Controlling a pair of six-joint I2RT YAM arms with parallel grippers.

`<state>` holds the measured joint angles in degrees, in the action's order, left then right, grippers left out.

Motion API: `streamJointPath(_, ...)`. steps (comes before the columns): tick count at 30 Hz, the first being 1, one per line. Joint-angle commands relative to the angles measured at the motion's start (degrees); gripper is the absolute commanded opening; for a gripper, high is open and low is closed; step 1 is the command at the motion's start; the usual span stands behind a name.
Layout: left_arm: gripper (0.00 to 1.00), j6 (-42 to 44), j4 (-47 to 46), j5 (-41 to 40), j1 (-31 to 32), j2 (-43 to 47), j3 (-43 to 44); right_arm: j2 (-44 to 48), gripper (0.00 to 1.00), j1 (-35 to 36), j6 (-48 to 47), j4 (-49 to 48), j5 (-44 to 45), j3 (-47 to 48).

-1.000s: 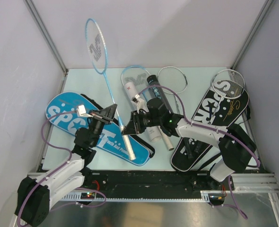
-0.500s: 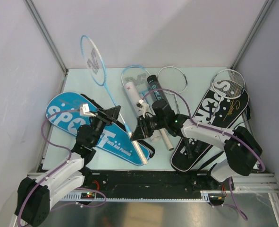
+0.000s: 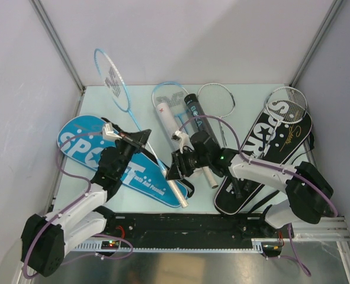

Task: Pack up the badminton gear
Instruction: Pick up the racket from the center of the board.

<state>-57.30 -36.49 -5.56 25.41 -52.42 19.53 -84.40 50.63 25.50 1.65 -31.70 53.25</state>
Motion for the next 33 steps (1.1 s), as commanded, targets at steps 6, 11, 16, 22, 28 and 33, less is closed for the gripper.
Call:
streamJointPath(6, 0.0, -2.7, 14.3, -9.5, -0.2, 1.7, 5.8, 1.0, 0.55, 7.0, -1.3, -0.4, 27.7, 0.4)
streamJointPath(11, 0.0, -4.1, 17.0, -10.9, 0.2, 2.7, 6.9, -0.8, 0.59, 7.8, -5.1, -2.6, 27.4, 0.4)
streamJointPath(16, 0.0, -5.4, 17.3, -11.4, 0.5, 3.2, 6.9, -3.4, 0.58, 9.2, -6.9, -5.3, 27.2, 0.4)
streamJointPath(22, 0.0, -6.1, 17.4, -12.8, 0.5, 5.6, 6.3, -3.5, 0.44, 9.6, -8.2, -11.3, 24.4, -1.5)
streamJointPath(28, 0.24, -6.1, 17.5, -11.9, 0.3, 6.1, 6.4, -1.8, 0.03, 9.6, -5.6, -13.8, 26.8, -3.8)
streamJointPath(33, 0.59, 0.9, 26.9, -10.2, 0.3, 6.2, 9.3, 4.1, 0.0, 3.8, 2.7, -15.6, 23.6, -7.1)
